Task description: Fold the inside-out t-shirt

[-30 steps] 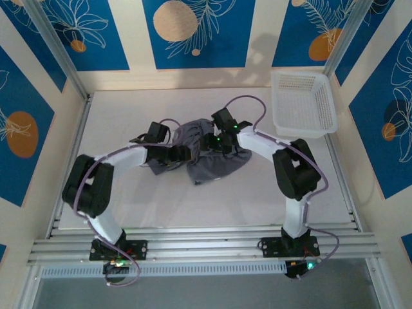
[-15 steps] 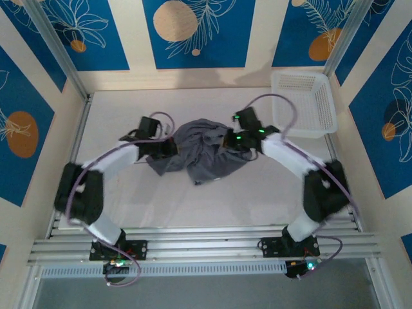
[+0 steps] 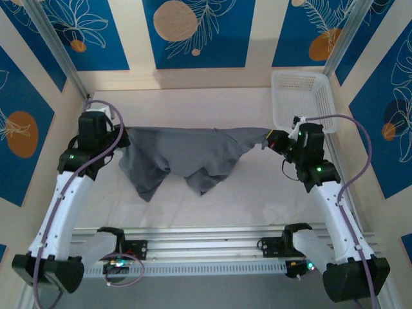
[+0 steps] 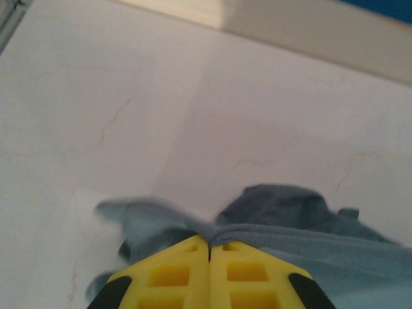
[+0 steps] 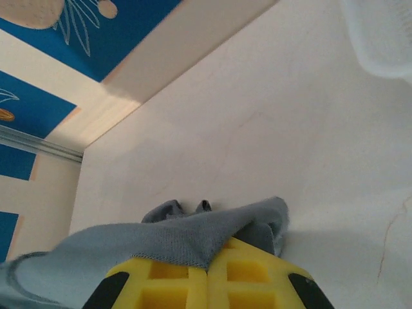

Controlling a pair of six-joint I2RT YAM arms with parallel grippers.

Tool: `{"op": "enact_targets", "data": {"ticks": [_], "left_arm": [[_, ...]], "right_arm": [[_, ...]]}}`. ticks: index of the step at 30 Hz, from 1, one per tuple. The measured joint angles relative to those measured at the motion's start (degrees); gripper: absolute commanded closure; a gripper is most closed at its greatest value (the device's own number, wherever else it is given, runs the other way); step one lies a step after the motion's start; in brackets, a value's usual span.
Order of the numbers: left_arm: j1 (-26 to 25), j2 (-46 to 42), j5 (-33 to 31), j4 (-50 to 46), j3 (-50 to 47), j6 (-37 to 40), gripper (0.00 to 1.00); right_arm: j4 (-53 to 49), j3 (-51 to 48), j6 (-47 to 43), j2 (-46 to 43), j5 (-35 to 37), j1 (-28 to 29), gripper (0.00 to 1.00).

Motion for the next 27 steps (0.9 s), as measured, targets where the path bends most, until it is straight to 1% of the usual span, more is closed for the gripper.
{"op": "enact_targets", "data": {"ticks": [1, 3, 6, 8, 11, 14, 15, 17, 18, 19, 21, 24, 25, 27], "left_arm": [[0.0, -0.1, 0.7, -0.8, 1.8, 1.0, 1.00], [0.1, -0.5, 4.2, -1.4, 7.9, 3.1, 1.00], [0.2, -1.6, 13.3, -0.2, 18.2, 5.9, 1.00], [0.2, -2.8, 19.3, 1.6, 23.6, 6.4, 1.00], [0.2, -4.6, 25.3, 4.3, 28.2, 6.1, 1.00], [0.2, -6.2, 27.3, 5.3, 28.9, 5.6, 1.00], [0.2, -6.5, 27.0, 5.5, 27.9, 5.2, 1.00], [0.2, -7.1, 23.9, 5.2, 23.1, 3.5, 1.00], [0.2, -7.4, 21.4, 4.7, 19.1, 2.3, 0.97], [0.2, -7.6, 19.2, 4.2, 15.0, 1.2, 0.91], [0.3, -7.7, 15.0, 3.0, 5.2, -0.7, 0.71], [0.4, -5.9, 10.3, 0.9, -6.9, -3.5, 0.50], [0.4, -5.6, 9.5, 0.2, -8.9, -4.2, 0.45], [0.4, -5.6, 8.5, -0.9, -10.9, -5.1, 0.38]], "right_arm": [[-0.9, 3.1, -0.5, 0.0, 0.0, 0.0, 1.00], [-1.3, 10.7, -2.1, -0.3, 0.0, 0.0, 1.00], [-0.1, 20.5, -4.5, -1.6, 0.2, 0.0, 1.00], [1.6, 25.0, -5.9, -3.0, 0.2, 0.0, 1.00], [3.7, 30.6, -7.3, -4.3, 0.4, 0.0, 1.00], [3.2, 38.5, -8.7, -1.6, -0.5, 0.0, 1.00], [2.6, 41.3, -9.2, 0.5, -1.7, 0.0, 1.00], [1.1, 45.5, -10.1, 4.9, -4.7, 0.3, 1.00], [-0.2, 47.3, -10.8, 7.8, -6.2, 1.1, 1.00], [-1.5, 48.4, -11.5, 10.6, -7.1, 2.3, 1.00], [-3.9, 49.4, -14.1, 17.5, -8.5, 6.3, 1.00], [-7.7, 49.8, -18.5, 30.1, -8.9, 14.8, 1.00], [-8.7, 50.2, -19.4, 34.1, -8.8, 17.1, 0.95], [-11.0, 51.1, -21.6, 44.0, -9.1, 22.3, 0.75]]}}
